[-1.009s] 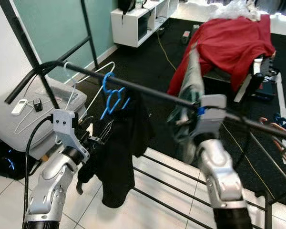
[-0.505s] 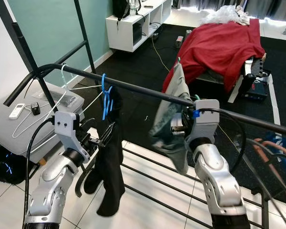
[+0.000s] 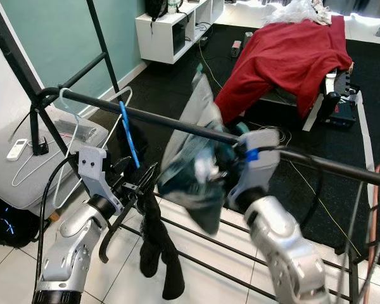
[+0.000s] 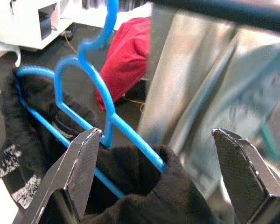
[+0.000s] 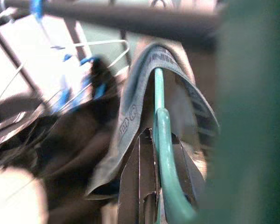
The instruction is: Hang hanger
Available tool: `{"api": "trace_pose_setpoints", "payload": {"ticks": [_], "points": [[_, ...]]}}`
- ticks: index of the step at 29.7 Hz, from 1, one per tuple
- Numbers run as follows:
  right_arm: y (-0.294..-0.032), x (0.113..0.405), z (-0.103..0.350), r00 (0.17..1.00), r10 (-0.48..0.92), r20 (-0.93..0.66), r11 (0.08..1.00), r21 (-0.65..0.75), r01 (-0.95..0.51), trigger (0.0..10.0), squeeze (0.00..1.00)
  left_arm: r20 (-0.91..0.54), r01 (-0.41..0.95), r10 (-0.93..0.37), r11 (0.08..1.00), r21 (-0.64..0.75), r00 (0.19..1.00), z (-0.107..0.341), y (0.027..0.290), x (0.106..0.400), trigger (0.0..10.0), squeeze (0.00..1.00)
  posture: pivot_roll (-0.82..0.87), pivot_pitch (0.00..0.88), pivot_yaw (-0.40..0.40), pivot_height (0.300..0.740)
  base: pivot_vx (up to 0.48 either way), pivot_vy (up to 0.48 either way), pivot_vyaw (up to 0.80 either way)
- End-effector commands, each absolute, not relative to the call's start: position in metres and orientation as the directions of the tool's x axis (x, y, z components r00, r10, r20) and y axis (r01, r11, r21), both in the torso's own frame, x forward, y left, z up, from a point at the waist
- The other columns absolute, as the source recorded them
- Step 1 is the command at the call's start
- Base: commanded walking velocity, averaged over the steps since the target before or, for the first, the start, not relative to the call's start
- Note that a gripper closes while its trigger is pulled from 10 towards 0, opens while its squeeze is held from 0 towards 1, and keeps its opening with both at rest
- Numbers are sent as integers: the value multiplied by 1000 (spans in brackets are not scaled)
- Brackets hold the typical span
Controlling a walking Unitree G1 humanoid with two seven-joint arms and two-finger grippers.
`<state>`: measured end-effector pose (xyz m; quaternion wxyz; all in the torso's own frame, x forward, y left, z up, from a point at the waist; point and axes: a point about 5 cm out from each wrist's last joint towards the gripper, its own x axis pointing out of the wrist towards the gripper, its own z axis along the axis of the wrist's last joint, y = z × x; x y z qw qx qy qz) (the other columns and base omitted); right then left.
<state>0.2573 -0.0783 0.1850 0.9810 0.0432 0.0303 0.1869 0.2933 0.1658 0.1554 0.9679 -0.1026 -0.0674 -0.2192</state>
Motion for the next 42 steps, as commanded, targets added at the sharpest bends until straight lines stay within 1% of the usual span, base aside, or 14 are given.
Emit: {"api": "trace_pose_setpoints", "payload": {"ticks": [1, 7, 9, 13, 14, 15, 17, 19, 23, 28, 34, 38, 40, 42], "points": [[-80, 253, 185, 932, 359, -49, 929, 115, -351, 10000, 0, 152, 430, -409, 890, -150, 900, 150, 170, 293, 10000, 0, -109, 91, 80, 740, 0, 0, 0], [-85, 248, 185, 933, 359, -5, 927, 121, -355, 10000, 0, 151, 436, -415, 888, -148, 897, 150, 170, 294, 10000, 0, -115, 89, 85, 740, 0, 0, 0], [-87, 242, 177, 929, 364, -72, 931, 53, -361, 10000, 0, 153, 439, -418, 887, -147, 896, 150, 170, 295, 10000, 0, -116, 88, 85, 740, 0, 0, 0], [-87, 238, 174, 921, 376, -106, 927, 32, -375, 10000, 0, 154, 440, -419, 886, -146, 895, 150, 170, 296, 10000, 0, -116, 88, 85, 740, 0, 0, 0], [-88, 234, 168, 892, 421, -162, 903, -20, -429, 10000, 0, 153, 441, -421, 885, -145, 894, 150, 170, 296, 10000, 0, -117, 88, 86, 740, 0, 0, 0], [-88, 234, 168, 892, 421, -162, 903, -20, -429, 10000, 0, 153, 441, -421, 885, -145, 894, 150, 170, 296, 10000, 0, -117, 88, 86, 740, 0, 0, 0], [-97, 223, 148, 803, 503, -320, 809, -154, -568, 10000, 0, 149, 449, -430, 882, -140, 890, 149, 169, 295, 10000, 0, -124, 89, 90, 740, 0, 0, 0], [-108, 217, 137, 760, 514, -398, 762, -197, -617, 10000, 0, 146, 458, -439, 878, -137, 886, 149, 168, 295, 10000, 0, -125, 88, 91, 740, 0, 0, 0], [-118, 215, 137, 747, 539, -390, 751, -181, -636, 10000, 0, 142, 473, -455, 871, -135, 879, 149, 165, 294, 10000, 0, -126, 89, 92, 740, 0, 0, 0], [-140, 208, 140, 725, 572, -383, 725, -177, -666, 10000, 0, 127, 518, -504, 847, -124, 854, 150, 158, 292, 10000, 0, -132, 94, 99, 740, 0, 0, 0], [-148, 202, 155, 668, 685, -291, 694, -18, -719, 10000, 0, 133, 554, -540, 823, -126, 831, 152, 152, 292, 10000, 0, -138, 99, 98, 740, 0, 0, 0], [-158, 196, 159, 631, 720, -288, 661, 11, -750, 10000, 0, 140, 575, -559, 808, -131, 817, 154, 149, 291, 10000, 0, -144, 103, 98, 740, 0, 0, 0], [-174, 187, 161, 576, 752, -319, 627, 80, -775, 10000, 0, 159, 613, -594, 777, -141, 789, 159, 143, 291, 10000, 0, -175, 125, 94, 740, 0, 0, 0], [-176, 184, 161, 561, 758, -331, 619, 95, -780, 10000, 0, 164, 622, -601, 770, -142, 782, 160, 141, 292, 10000, 0, -175, 125, 94, 740, 0, 0, 0]]}}
